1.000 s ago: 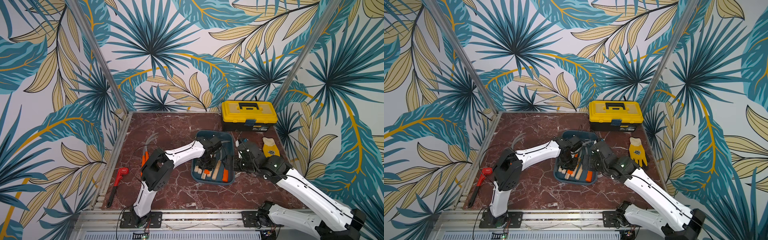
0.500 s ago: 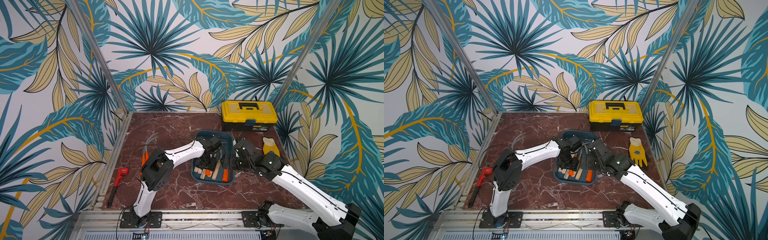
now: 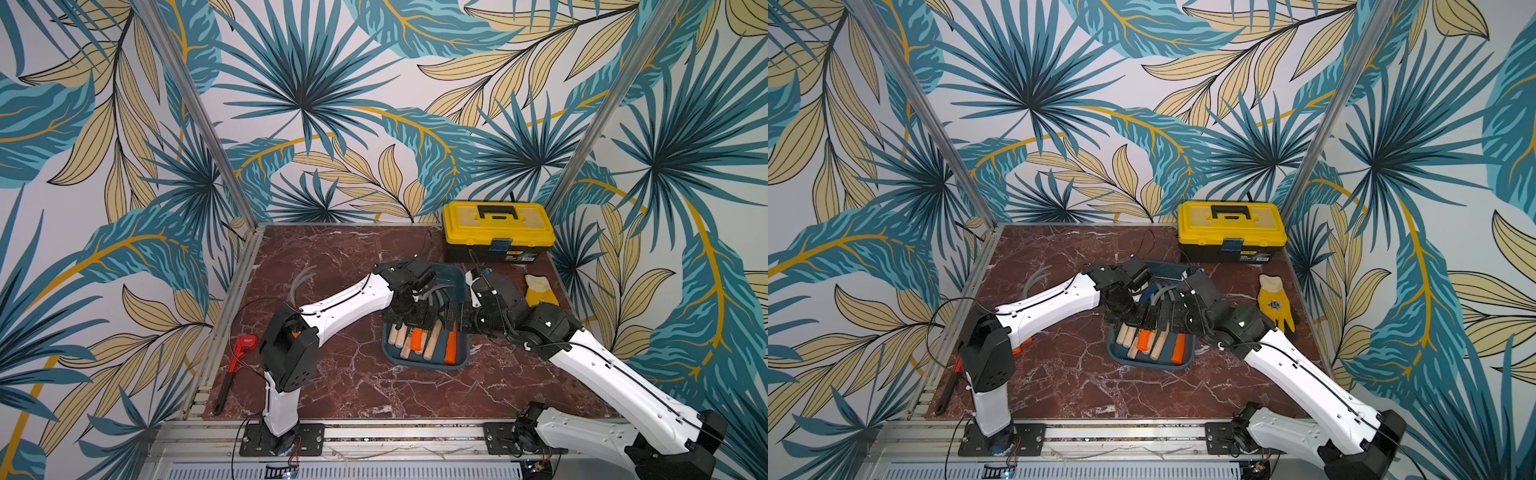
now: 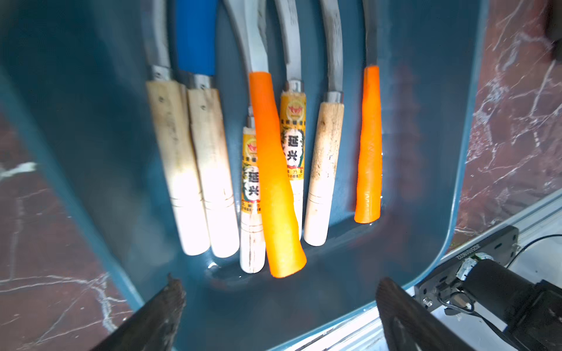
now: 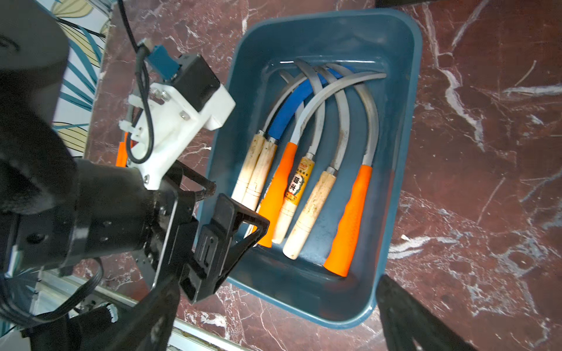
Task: Put small sickles into storage boxes
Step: Place the sickle in the storage box, then pick up the sickle at the center of the board.
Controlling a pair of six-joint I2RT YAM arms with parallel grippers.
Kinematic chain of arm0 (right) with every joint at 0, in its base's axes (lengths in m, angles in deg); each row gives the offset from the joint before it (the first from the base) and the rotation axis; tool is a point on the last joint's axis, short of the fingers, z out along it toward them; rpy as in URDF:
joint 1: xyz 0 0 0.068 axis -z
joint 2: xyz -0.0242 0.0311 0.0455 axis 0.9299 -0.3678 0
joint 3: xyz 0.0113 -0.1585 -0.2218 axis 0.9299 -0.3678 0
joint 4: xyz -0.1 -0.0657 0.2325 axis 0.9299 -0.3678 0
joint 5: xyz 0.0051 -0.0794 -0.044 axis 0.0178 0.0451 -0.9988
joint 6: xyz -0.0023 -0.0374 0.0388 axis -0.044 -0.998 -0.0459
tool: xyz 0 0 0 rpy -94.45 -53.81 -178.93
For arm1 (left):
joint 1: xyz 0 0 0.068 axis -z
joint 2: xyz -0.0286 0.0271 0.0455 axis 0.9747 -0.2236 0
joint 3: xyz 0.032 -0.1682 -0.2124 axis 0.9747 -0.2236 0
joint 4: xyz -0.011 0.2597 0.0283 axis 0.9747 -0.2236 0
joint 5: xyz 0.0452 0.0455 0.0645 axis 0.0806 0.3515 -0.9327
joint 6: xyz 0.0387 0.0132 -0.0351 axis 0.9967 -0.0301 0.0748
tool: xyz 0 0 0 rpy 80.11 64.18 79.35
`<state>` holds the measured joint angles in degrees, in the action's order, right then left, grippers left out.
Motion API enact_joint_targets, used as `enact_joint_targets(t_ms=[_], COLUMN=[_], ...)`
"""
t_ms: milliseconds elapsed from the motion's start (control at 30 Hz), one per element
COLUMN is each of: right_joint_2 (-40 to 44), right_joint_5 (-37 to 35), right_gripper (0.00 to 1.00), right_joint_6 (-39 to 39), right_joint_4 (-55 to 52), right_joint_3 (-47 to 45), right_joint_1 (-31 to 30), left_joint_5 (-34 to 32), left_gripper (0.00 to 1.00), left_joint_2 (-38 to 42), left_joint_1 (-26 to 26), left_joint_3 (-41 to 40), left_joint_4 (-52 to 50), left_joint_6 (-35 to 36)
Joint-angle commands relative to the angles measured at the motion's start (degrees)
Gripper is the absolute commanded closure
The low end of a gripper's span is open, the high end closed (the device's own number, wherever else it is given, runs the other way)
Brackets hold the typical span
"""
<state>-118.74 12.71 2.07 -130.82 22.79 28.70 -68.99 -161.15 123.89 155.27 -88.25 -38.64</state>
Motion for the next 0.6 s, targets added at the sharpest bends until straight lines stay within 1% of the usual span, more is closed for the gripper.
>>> enact_joint_targets(t_ms=[0, 233, 567], right_joint_2=[-0.98, -4.2, -8.5], right_joint_5=[2.36, 4.92, 7.12], right_gripper=[0.0, 0.01, 0.0], right_joint_6=[-0.31, -0.75, -1.7], right_joint_4=[3.08, 5.44, 8.67], right_joint_3=[0.95, 2.57, 3.94], right_joint_1=[0.12, -0.39, -1.05], left_joint_5=[-2.29, -5.97, -7.14], left_gripper=[0.01, 0.01, 0.01], left_joint_2=[3.34, 8.59, 13.65], left_joint_1=[-1.68, -5.37, -11.85], left_joint_3=[-1.65, -5.74, -10.75], left_joint_4=[-1.64, -1.85, -1.82], left_joint_6=[0.83, 2.53, 3.72])
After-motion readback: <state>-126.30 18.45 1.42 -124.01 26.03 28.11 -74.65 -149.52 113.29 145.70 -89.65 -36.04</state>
